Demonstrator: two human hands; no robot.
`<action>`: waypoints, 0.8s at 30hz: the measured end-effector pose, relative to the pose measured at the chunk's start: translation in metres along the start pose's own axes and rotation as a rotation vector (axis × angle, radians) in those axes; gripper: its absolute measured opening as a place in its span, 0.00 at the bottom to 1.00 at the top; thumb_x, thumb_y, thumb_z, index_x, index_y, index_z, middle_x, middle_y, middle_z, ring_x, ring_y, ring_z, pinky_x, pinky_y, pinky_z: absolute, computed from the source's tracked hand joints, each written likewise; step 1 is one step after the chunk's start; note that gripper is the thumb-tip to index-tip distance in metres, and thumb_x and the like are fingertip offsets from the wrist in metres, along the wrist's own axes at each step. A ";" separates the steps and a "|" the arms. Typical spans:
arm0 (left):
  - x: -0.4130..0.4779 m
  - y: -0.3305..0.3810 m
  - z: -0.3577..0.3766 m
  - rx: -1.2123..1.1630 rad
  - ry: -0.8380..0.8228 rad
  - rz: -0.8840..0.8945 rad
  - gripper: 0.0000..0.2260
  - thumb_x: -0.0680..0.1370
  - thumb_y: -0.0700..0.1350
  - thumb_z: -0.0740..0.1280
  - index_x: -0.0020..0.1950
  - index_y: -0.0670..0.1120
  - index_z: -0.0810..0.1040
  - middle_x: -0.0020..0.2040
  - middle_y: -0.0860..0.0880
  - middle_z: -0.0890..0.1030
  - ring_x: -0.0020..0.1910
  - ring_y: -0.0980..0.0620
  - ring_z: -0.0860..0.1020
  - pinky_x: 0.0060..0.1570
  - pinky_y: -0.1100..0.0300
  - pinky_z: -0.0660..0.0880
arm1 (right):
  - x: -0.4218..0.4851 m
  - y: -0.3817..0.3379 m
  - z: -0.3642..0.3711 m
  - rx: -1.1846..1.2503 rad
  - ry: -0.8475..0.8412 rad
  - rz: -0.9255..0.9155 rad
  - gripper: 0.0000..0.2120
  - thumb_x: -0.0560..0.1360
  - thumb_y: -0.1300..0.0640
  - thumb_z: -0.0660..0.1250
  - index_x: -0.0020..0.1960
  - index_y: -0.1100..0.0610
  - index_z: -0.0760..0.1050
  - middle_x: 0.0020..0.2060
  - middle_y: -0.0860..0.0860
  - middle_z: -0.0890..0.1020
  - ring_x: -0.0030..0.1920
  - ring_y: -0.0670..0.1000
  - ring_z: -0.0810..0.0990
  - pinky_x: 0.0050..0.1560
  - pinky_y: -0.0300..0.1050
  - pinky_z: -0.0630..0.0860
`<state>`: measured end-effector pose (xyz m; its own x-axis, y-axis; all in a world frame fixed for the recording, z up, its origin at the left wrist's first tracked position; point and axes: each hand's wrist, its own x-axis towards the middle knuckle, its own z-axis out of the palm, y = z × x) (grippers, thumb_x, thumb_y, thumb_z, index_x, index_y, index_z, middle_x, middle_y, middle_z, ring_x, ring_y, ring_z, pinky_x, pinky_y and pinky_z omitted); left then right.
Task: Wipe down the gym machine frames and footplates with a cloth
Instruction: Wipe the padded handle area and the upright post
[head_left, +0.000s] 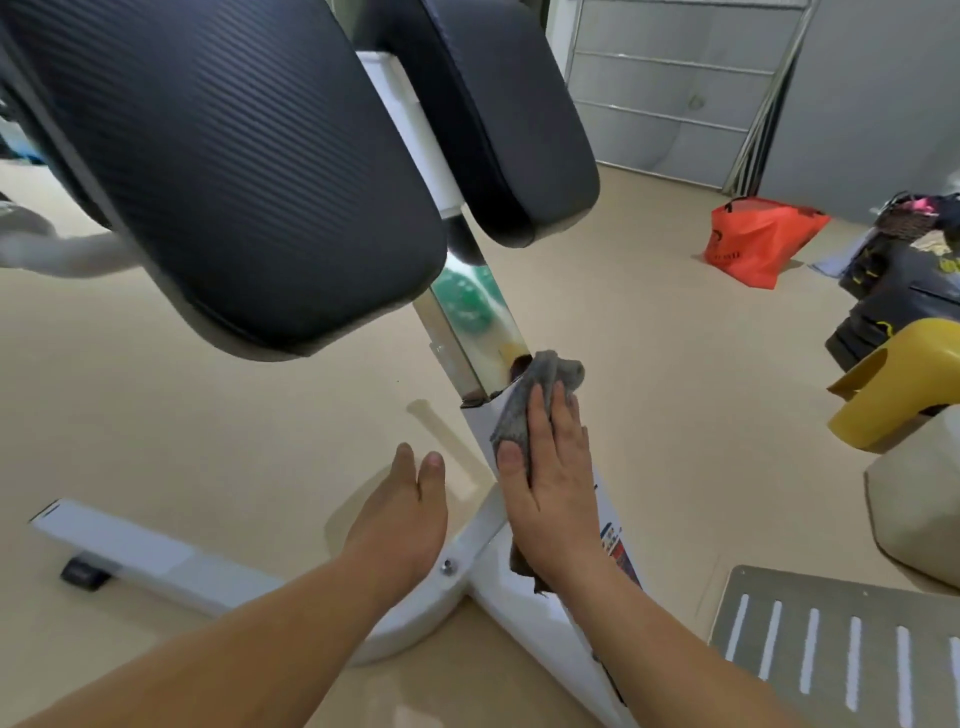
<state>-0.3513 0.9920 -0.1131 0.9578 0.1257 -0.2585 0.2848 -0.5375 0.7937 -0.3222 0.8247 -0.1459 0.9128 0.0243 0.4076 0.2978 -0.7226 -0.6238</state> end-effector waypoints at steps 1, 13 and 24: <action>-0.001 -0.001 0.000 0.008 -0.016 0.000 0.30 0.86 0.61 0.46 0.85 0.50 0.49 0.83 0.49 0.58 0.81 0.47 0.59 0.76 0.54 0.56 | -0.012 0.006 0.002 0.007 0.009 0.025 0.31 0.83 0.38 0.47 0.83 0.43 0.42 0.83 0.42 0.42 0.82 0.45 0.38 0.82 0.53 0.42; -0.023 0.008 0.017 0.089 -0.179 0.104 0.30 0.85 0.61 0.47 0.85 0.49 0.47 0.83 0.50 0.58 0.81 0.48 0.59 0.74 0.58 0.57 | -0.073 0.045 0.000 0.084 0.024 0.270 0.31 0.81 0.35 0.44 0.80 0.39 0.38 0.77 0.28 0.35 0.80 0.38 0.35 0.82 0.54 0.43; -0.015 0.004 0.011 0.151 -0.192 0.095 0.29 0.86 0.59 0.47 0.85 0.48 0.50 0.83 0.48 0.59 0.81 0.48 0.59 0.75 0.57 0.56 | -0.049 0.023 0.005 0.038 0.036 0.046 0.30 0.85 0.45 0.54 0.83 0.45 0.46 0.83 0.41 0.46 0.83 0.47 0.43 0.82 0.57 0.51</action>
<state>-0.3651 0.9790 -0.1124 0.9508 -0.0846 -0.2979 0.1708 -0.6592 0.7323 -0.3591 0.8104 -0.1838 0.9154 -0.0339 0.4011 0.2664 -0.6959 -0.6669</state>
